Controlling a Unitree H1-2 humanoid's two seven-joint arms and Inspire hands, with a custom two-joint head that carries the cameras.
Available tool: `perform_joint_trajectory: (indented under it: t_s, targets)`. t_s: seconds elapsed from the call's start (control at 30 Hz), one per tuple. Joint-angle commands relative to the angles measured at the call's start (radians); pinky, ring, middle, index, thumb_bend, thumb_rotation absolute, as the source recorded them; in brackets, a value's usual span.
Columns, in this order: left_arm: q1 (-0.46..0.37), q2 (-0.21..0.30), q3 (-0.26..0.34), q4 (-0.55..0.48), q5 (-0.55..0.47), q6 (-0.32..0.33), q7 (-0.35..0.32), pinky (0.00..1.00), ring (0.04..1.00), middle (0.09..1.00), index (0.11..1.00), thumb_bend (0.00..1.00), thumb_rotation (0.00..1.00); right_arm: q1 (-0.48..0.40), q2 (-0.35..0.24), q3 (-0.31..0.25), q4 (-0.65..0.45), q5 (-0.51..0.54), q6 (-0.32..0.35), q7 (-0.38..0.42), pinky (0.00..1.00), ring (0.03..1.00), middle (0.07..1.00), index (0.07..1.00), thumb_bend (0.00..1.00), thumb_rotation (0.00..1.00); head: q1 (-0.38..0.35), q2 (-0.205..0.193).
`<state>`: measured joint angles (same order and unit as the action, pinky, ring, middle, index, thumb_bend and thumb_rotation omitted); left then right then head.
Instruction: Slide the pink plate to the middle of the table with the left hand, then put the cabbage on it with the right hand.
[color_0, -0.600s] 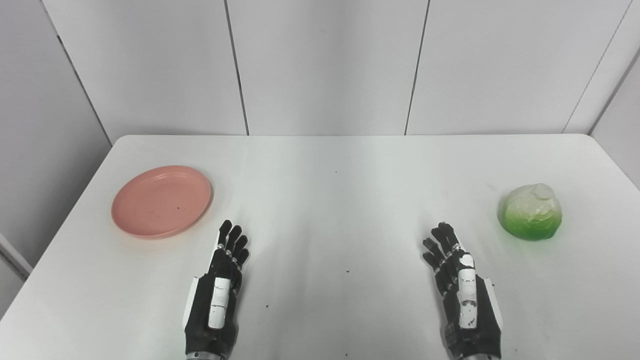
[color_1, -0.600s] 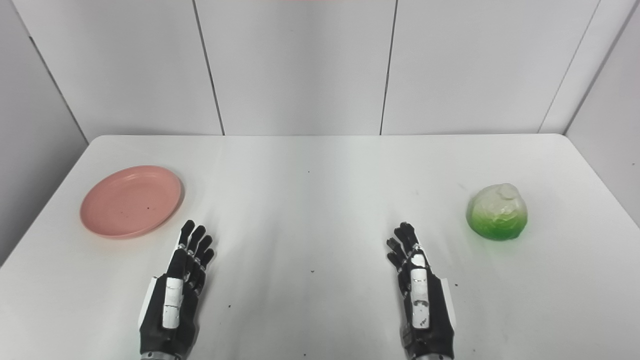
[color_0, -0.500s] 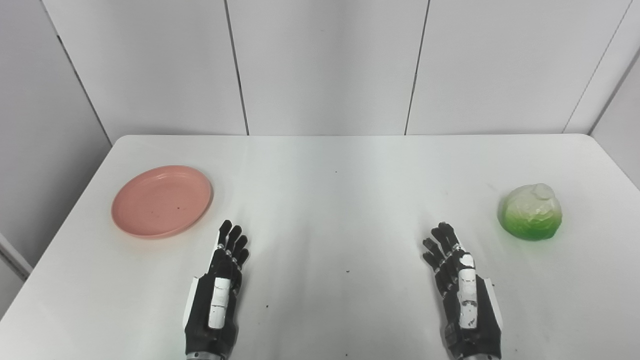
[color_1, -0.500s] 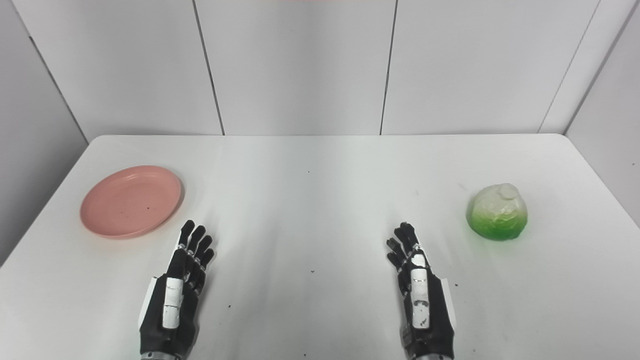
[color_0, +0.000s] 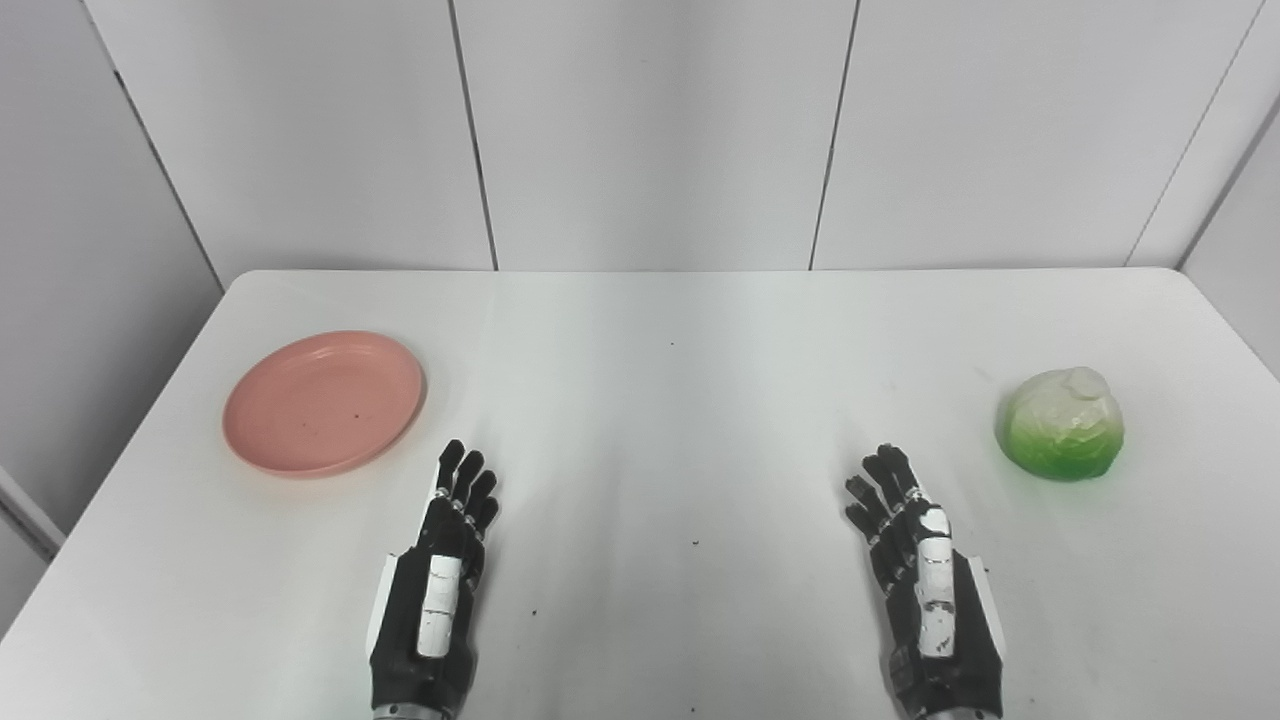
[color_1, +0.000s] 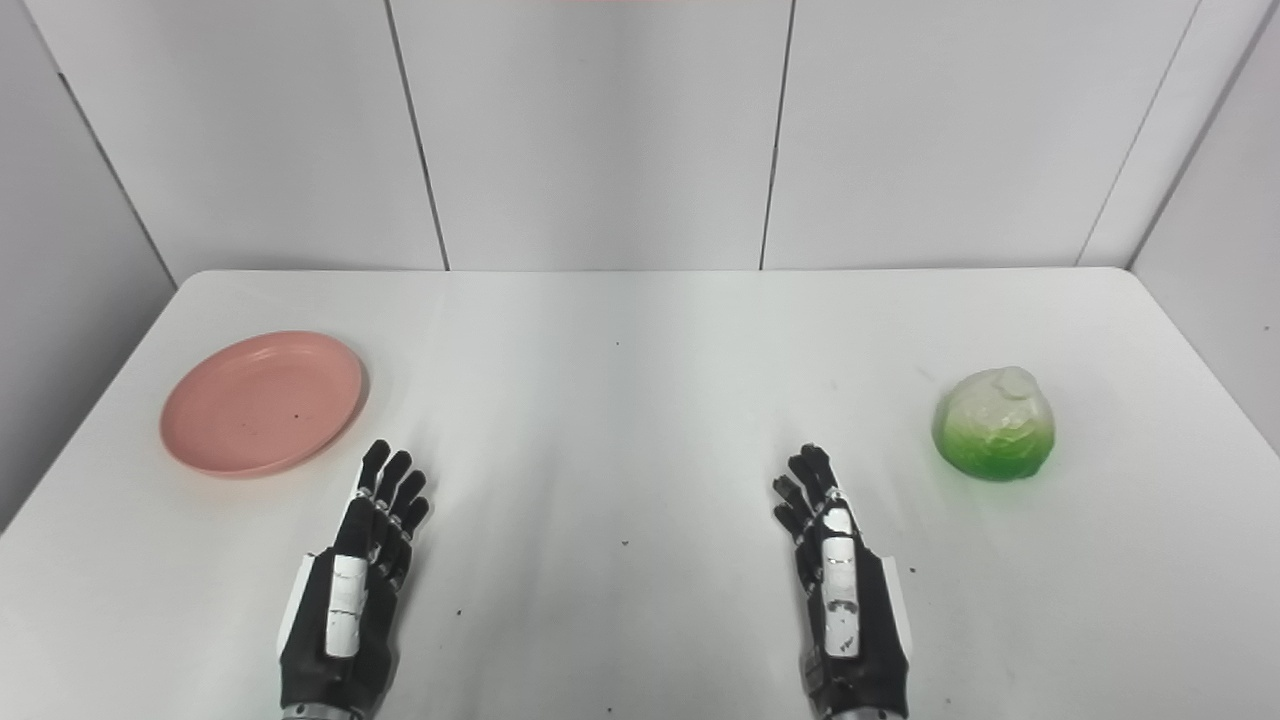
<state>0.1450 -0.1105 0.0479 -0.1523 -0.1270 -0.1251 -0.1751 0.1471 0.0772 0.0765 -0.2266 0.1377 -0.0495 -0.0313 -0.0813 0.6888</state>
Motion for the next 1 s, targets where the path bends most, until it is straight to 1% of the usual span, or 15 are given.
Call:
perform_joint_trajectory:
  t_s: [0.0,0.73,0.87,0.97]
  targets:
    - [0.024,0.05,-0.009,-0.023,0.014,-0.011,-0.001,1.0,0.988,0.996,1.0,0.98,0.86,0.081,0.015,0.004,-0.038,-0.002,-0.006,0.003,0.93,0.903,0.929,0.92,0.75,1.0,0.001,0.001]
    - [0.026,0.048,-0.011,-0.026,0.013,-0.002,0.002,1.0,0.987,0.995,1.0,0.99,0.86,0.081,0.014,0.001,-0.035,0.0,-0.003,0.002,0.92,0.903,0.924,0.92,0.74,1.0,0.002,0.004]
    - [0.027,0.047,-0.014,-0.022,0.012,-0.004,0.001,1.0,0.991,0.997,1.0,0.99,0.86,0.08,0.014,-0.001,-0.032,0.005,-0.001,0.003,0.93,0.902,0.924,0.914,0.75,1.0,0.007,0.0]
    - [0.028,0.045,-0.019,-0.016,0.021,-0.011,0.002,1.0,0.991,0.997,1.0,0.99,0.86,0.079,0.009,-0.005,-0.025,0.013,-0.006,0.007,0.93,0.903,0.926,0.915,0.75,1.0,0.031,-0.012]
